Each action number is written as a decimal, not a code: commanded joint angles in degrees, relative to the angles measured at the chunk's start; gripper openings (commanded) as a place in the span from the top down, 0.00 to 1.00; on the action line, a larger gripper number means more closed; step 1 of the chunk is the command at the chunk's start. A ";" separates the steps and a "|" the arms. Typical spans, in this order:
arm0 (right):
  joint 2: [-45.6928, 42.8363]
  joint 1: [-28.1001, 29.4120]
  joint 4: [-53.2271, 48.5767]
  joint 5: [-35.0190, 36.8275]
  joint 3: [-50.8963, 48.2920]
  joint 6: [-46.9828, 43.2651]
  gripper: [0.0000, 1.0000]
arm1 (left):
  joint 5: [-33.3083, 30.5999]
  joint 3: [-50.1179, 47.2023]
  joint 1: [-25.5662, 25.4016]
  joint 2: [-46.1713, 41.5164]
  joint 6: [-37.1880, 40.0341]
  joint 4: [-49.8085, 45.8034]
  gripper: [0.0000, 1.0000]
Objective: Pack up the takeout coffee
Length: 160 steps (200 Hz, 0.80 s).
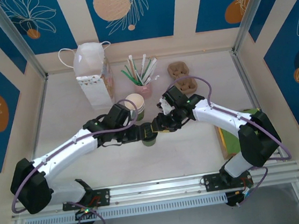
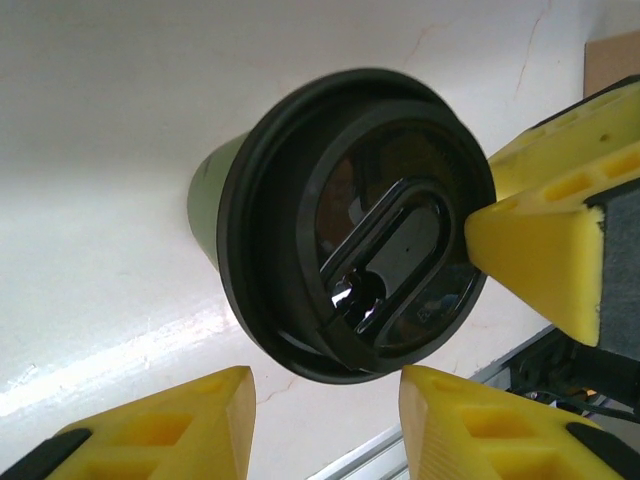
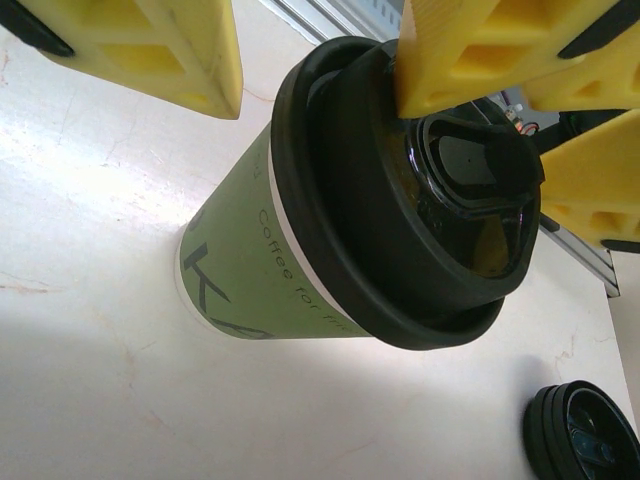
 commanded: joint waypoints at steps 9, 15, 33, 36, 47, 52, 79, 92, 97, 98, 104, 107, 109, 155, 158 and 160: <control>2.27 0.42 -4.11 3.03 -0.86 0.13 0.56 | -0.09 -0.51 -0.64 1.12 -0.72 0.21 0.59; 2.25 0.42 -4.12 3.02 -0.86 0.13 0.56 | -0.16 -0.42 -0.60 1.36 -0.73 0.39 0.59; 2.16 0.48 -4.11 3.03 -0.95 0.11 0.56 | -0.12 -0.18 -0.68 1.62 -0.97 0.82 0.59; 2.16 0.43 -4.08 3.03 -0.95 0.13 0.56 | -0.01 -0.24 -0.63 1.66 -0.99 0.90 0.59; 2.16 0.43 -4.10 3.02 -0.95 0.11 0.56 | 0.32 -0.39 -0.75 1.35 -1.32 1.78 0.59; 2.17 0.43 -4.10 3.03 -0.95 0.14 0.56 | 0.37 -0.36 -0.69 1.16 -1.39 2.11 0.59; 2.23 0.49 -4.01 3.03 -1.04 0.14 0.56 | 1.50 -0.09 -0.73 1.16 -1.34 3.17 0.59; 2.25 0.47 -3.92 3.03 -1.12 0.22 0.56 | 1.82 -0.34 -0.71 1.13 -1.68 3.90 0.59; 2.25 0.50 -3.85 3.03 -1.21 0.22 0.56 | 1.64 -0.36 -0.69 1.09 -1.70 3.77 0.59; 2.25 0.50 -3.84 3.03 -1.21 0.22 0.56 | 1.58 -0.40 -0.69 1.09 -1.65 3.76 0.59; 2.26 0.47 -3.84 3.03 -1.30 0.31 0.56 | 1.23 -0.45 -0.70 1.15 -1.52 3.53 0.59; 2.25 0.57 -3.84 3.03 -1.30 0.38 0.56 | 0.98 -0.45 -0.69 1.30 -1.40 3.26 0.59; 2.25 0.57 -3.84 3.03 -1.30 0.33 0.56 | 0.83 -0.45 -0.69 1.29 -1.36 3.10 0.60; 2.34 0.51 -3.76 3.10 -1.47 0.28 0.56 | -1.27 -2.21 -0.76 2.72 -0.71 0.83 0.67; 2.34 0.51 -3.75 3.07 -1.47 0.23 0.56 | -1.44 -2.35 -0.76 2.81 -0.66 0.66 0.66; 2.38 0.51 -3.75 3.06 -1.47 0.23 0.56 | -1.58 -2.44 -0.77 2.83 -0.63 0.52 0.66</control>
